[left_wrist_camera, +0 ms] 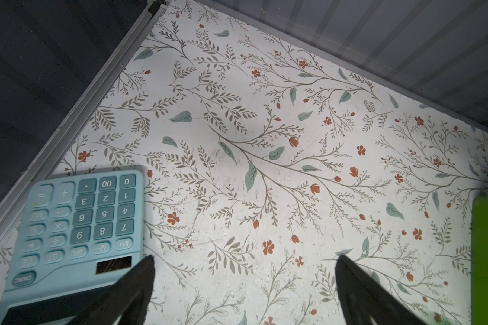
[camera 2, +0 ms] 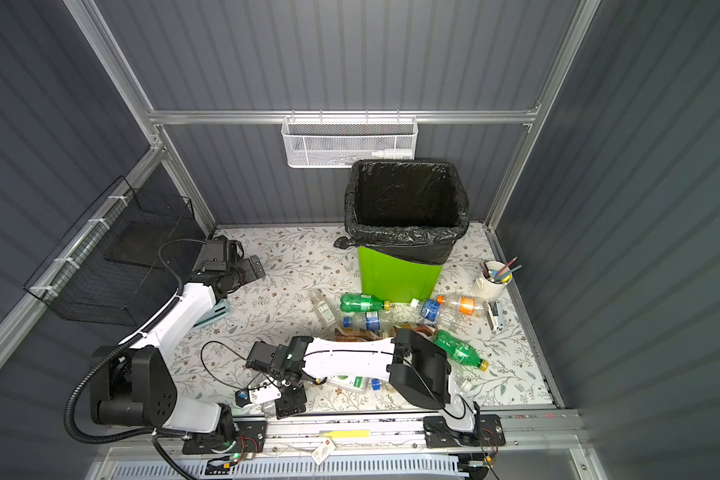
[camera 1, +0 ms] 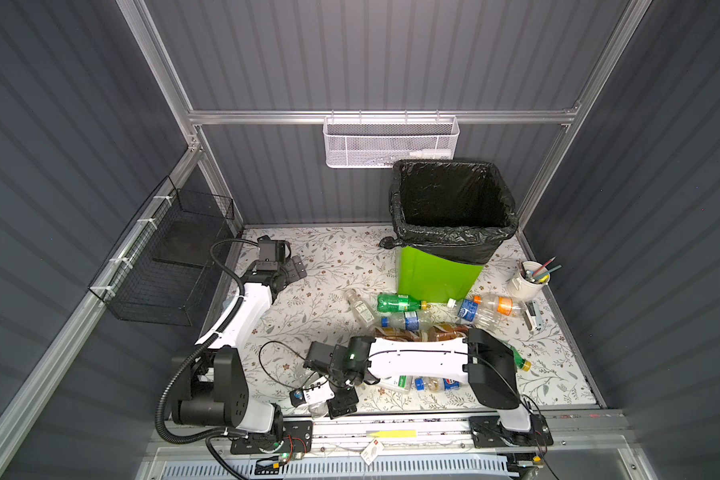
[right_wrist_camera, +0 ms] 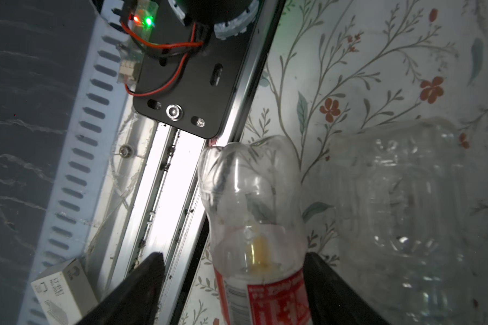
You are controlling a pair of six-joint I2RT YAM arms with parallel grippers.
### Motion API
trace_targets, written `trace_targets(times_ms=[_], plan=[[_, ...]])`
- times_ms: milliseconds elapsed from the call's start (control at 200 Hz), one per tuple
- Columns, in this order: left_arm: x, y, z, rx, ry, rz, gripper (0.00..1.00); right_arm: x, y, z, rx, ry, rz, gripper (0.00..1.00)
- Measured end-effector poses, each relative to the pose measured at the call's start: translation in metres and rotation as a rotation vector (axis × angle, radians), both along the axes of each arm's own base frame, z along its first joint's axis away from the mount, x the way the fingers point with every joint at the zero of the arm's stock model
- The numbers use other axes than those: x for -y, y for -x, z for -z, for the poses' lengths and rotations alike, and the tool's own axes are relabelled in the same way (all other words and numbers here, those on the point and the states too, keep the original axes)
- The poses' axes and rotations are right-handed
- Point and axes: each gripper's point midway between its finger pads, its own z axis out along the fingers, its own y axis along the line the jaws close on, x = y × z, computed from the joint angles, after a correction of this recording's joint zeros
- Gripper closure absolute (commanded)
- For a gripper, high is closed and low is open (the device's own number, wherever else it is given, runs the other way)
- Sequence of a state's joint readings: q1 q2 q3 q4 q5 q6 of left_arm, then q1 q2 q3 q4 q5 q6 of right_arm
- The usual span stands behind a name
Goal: Throw the plastic bottles in the bin
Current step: 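Close the right gripper on the clear red-label bottle and lift it, then carry the clear red-label bottle with the right gripper over the bin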
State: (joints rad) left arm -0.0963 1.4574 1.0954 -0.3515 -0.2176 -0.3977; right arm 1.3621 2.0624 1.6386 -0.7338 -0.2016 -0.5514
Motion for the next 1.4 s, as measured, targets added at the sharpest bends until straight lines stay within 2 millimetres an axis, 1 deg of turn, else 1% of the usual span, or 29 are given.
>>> trace_targets(times_ms=[195,365,445,535,680,725,795,856,951,1021,1036,1086,1101,1111,1141,1151,1166,1176,1191,1216,1246,1256,1261,1286,1306,1316,1331,1371,1401], plan=[[0.000,0.006,0.004,-0.008,0.000,0.001,0.00,-0.004,-0.009,0.015,0.049,0.055,0.004,0.20],[-0.001,0.010,0.007,-0.014,-0.001,0.001,0.00,-0.004,-0.013,0.032,0.078,0.111,0.005,0.28],[-0.001,0.011,0.007,-0.014,-0.001,0.000,0.00,0.000,-0.014,0.037,0.085,0.133,0.007,0.33],[-0.001,0.011,0.004,-0.008,-0.002,-0.001,0.00,0.001,-0.016,0.036,0.097,0.137,0.005,0.39],[-0.001,0.011,0.002,-0.003,-0.002,-0.001,0.00,0.000,-0.017,0.032,0.102,0.128,0.017,0.43],[-0.001,0.011,0.002,-0.002,-0.002,-0.001,0.00,-0.001,-0.018,0.027,0.105,0.117,0.021,0.45],[-0.002,0.012,0.004,-0.004,-0.002,-0.002,0.00,-0.005,-0.020,0.012,0.112,0.078,0.035,0.46],[-0.002,0.014,0.006,-0.007,-0.002,-0.002,0.00,-0.010,-0.023,-0.009,0.122,0.024,0.050,0.47],[-0.002,0.016,0.009,-0.013,-0.003,-0.001,0.00,-0.015,-0.037,-0.059,0.155,-0.104,0.098,0.48],[-0.002,0.018,0.009,-0.012,-0.003,-0.001,0.00,-0.013,-0.056,-0.104,0.198,-0.214,0.154,0.47],[-0.002,0.018,0.009,-0.012,-0.003,-0.001,0.00,-0.011,-0.063,-0.117,0.215,-0.243,0.173,0.47],[-0.002,0.019,0.008,-0.010,-0.004,0.000,0.00,-0.004,-0.082,-0.149,0.262,-0.315,0.223,0.47],[-0.002,0.019,0.008,-0.009,-0.005,0.002,0.00,0.000,-0.091,-0.163,0.288,-0.344,0.245,0.47],[-0.002,0.020,0.008,-0.009,-0.006,0.002,0.00,0.002,-0.094,-0.168,0.297,-0.352,0.253,0.47],[-0.002,0.021,0.008,-0.009,-0.009,0.007,0.00,0.011,-0.108,-0.193,0.348,-0.404,0.294,0.48],[-0.002,0.022,0.008,-0.009,-0.010,0.008,0.00,0.013,-0.111,-0.198,0.356,-0.416,0.301,0.48],[-0.002,0.022,0.008,-0.009,-0.011,0.010,0.00,0.020,-0.119,-0.213,0.391,-0.445,0.325,0.48],[-0.002,0.023,0.009,-0.009,-0.013,0.014,0.00,0.022,-0.122,-0.218,0.402,-0.454,0.333,0.48],[-0.002,0.024,0.009,-0.010,-0.014,0.017,0.00,0.028,-0.129,-0.233,0.432,-0.484,0.353,0.48],[-0.001,0.025,0.009,-0.009,-0.016,0.026,0.00,0.037,-0.137,-0.252,0.479,-0.523,0.377,0.47],[0.000,0.027,0.010,-0.011,-0.017,0.038,0.00,0.050,-0.147,-0.281,0.545,-0.582,0.411,0.46],[0.000,0.028,0.010,-0.010,-0.017,0.041,0.00,0.054,-0.148,-0.287,0.557,-0.595,0.420,0.46],[0.000,0.028,0.010,-0.010,-0.017,0.043,0.00,0.057,-0.150,-0.295,0.573,-0.611,0.428,0.46],[0.002,0.029,0.011,-0.011,-0.018,0.054,0.00,0.067,-0.153,-0.315,0.619,-0.657,0.446,0.46],[0.003,0.031,0.012,-0.013,-0.017,0.065,0.00,0.078,-0.157,-0.337,0.669,-0.706,0.466,0.46],[0.003,0.032,0.013,-0.015,-0.017,0.069,0.00,0.081,-0.157,-0.344,0.682,-0.723,0.470,0.46],[0.004,0.032,0.013,-0.016,-0.017,0.075,0.00,0.091,-0.158,-0.362,0.718,-0.765,0.488,0.46],[0.006,0.035,0.015,-0.020,-0.016,0.094,0.00,0.110,-0.156,-0.397,0.787,-0.850,0.512,0.46],[0.008,0.036,0.016,-0.024,-0.016,0.106,0.00,0.129,-0.151,-0.429,0.843,-0.930,0.531,0.46]])
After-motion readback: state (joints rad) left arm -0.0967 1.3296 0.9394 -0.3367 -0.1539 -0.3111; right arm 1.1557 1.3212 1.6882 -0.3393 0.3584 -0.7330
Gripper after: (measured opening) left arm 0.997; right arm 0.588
